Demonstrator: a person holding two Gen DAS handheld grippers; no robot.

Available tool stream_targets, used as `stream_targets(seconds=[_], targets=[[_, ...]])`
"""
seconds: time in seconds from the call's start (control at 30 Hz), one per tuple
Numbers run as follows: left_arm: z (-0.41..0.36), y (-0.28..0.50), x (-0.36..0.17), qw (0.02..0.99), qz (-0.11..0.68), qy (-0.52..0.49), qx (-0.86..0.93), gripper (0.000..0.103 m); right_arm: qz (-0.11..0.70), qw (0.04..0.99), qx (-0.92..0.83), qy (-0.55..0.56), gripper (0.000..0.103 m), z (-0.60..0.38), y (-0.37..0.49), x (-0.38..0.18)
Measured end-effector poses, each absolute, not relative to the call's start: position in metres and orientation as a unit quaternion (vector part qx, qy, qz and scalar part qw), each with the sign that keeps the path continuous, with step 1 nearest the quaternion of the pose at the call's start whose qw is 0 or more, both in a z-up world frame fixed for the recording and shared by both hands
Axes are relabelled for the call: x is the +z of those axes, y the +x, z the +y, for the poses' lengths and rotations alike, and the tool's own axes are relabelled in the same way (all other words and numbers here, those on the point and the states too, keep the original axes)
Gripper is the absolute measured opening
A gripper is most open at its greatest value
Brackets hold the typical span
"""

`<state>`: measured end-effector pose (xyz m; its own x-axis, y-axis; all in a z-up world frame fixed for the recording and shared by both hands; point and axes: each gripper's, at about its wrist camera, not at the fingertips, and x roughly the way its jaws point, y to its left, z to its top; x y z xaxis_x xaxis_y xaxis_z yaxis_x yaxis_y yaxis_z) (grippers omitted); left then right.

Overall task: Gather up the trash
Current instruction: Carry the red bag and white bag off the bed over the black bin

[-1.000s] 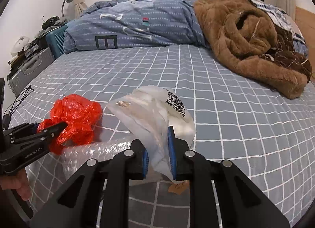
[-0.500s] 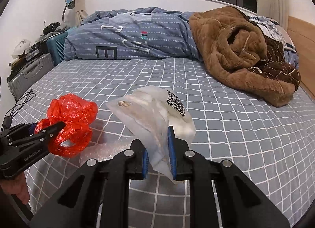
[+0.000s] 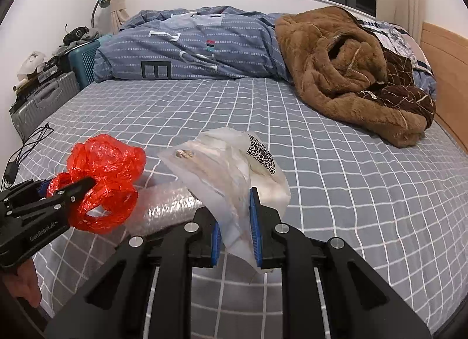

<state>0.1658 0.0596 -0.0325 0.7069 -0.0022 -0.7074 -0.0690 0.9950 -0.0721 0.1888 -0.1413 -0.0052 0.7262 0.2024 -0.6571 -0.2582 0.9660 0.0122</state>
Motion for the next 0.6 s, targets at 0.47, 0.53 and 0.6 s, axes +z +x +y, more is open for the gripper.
stream_targets(seconds=[0.47,0.53,0.6], targets=[[0.046,0.116,-0.031,0.922,0.384,-0.044,0.013,0.039,0.351,0.928,0.123,-0.037,0.016,-0.148,0.142,-0.001],[0.045,0.109,-0.031,0.922,0.385,-0.045,0.013,0.039,0.353,0.927,0.123,-0.038,0.016,-0.148,0.135,-0.002],[0.044,0.104,-0.032,0.922,0.386,-0.044,0.013,0.039,0.354,0.926,0.123,-0.040,0.016,-0.148,0.129,-0.002]])
